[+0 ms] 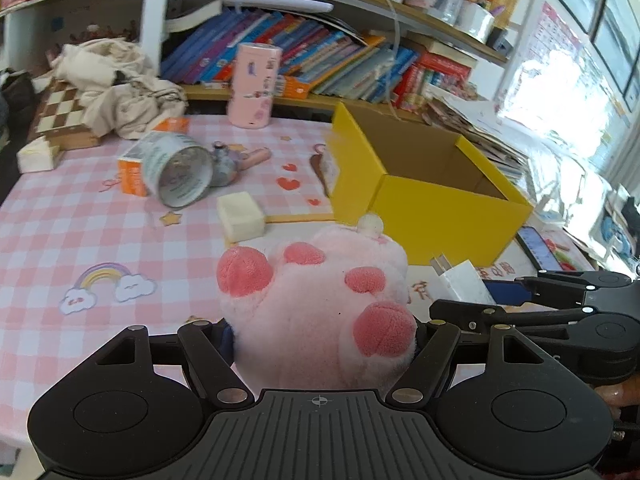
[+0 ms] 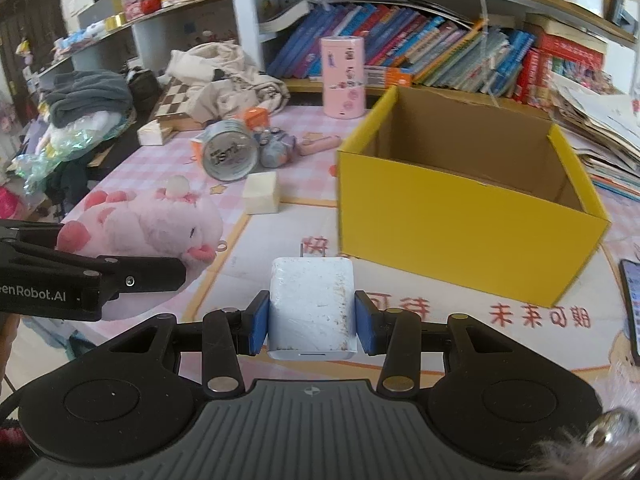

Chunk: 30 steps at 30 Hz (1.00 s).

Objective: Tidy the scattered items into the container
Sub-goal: 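Carry the pig and the charger in both tools over the yellow box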

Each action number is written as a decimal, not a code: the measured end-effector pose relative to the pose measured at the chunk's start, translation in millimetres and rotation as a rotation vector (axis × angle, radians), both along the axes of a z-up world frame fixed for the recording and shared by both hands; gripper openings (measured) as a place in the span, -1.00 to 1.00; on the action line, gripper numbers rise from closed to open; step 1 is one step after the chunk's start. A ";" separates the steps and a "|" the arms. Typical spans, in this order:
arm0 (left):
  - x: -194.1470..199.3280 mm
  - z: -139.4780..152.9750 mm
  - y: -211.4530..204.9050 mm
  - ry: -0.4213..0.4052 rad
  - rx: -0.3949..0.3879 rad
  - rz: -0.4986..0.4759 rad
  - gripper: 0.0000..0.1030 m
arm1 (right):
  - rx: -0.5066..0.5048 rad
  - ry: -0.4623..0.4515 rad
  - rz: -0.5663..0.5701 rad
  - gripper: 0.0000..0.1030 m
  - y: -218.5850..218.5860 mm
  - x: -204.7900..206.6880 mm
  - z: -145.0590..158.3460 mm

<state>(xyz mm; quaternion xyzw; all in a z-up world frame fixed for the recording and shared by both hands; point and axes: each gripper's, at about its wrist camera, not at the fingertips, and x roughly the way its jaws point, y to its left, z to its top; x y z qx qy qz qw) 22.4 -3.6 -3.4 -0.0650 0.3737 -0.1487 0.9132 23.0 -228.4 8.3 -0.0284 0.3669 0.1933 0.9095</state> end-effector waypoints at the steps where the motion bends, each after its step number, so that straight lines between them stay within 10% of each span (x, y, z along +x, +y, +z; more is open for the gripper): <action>1: 1.2 0.2 -3.6 -0.002 0.001 -0.014 0.42 | 0.002 -0.001 -0.016 -0.20 -4.3 -0.1 0.3; 30: 20.5 -2.2 -73.1 -0.003 0.015 -0.302 0.42 | 0.006 -0.005 -0.330 -0.20 -79.6 -21.5 5.7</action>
